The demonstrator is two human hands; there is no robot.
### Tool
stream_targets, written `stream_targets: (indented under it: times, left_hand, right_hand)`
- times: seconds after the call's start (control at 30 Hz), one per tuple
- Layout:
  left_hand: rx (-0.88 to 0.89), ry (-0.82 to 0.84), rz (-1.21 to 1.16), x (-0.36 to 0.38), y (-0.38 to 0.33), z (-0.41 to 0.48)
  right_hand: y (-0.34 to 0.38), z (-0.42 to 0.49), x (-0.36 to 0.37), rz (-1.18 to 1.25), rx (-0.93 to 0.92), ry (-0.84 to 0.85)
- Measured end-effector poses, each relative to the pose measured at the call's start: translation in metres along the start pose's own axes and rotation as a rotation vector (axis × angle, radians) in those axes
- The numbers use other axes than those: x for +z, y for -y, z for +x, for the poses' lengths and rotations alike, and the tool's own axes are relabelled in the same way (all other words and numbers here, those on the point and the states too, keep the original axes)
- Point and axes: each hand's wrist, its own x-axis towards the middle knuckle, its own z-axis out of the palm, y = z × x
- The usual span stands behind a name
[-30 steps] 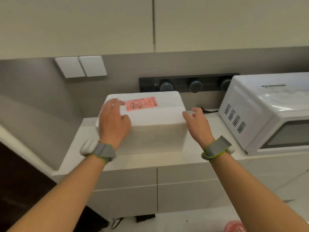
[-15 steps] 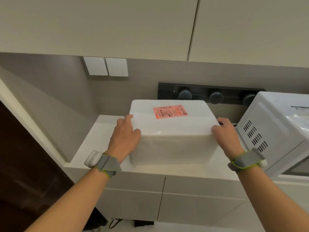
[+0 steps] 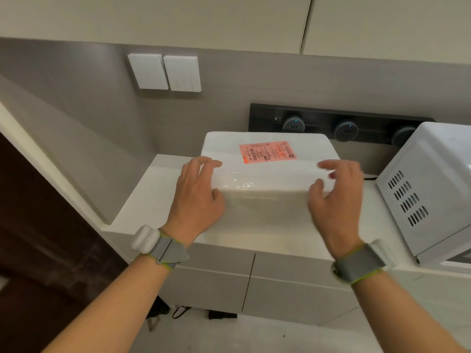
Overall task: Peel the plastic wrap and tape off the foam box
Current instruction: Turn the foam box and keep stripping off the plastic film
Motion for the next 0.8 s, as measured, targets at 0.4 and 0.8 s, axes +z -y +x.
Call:
stream_targets:
  times: [0.4, 0.8]
  left_hand:
    - [-0.014, -0.038, 0.001, 0.016, 0.005, -0.024]
    - [0.011, -0.047, 0.004, 0.015, 0.011, -0.024]
  right_hand:
    - [0.041, -0.08, 0.055, 0.275, 0.315, 0.23]
    - [0.056, -0.091, 0.066, 0.254, 0.338, 0.202]
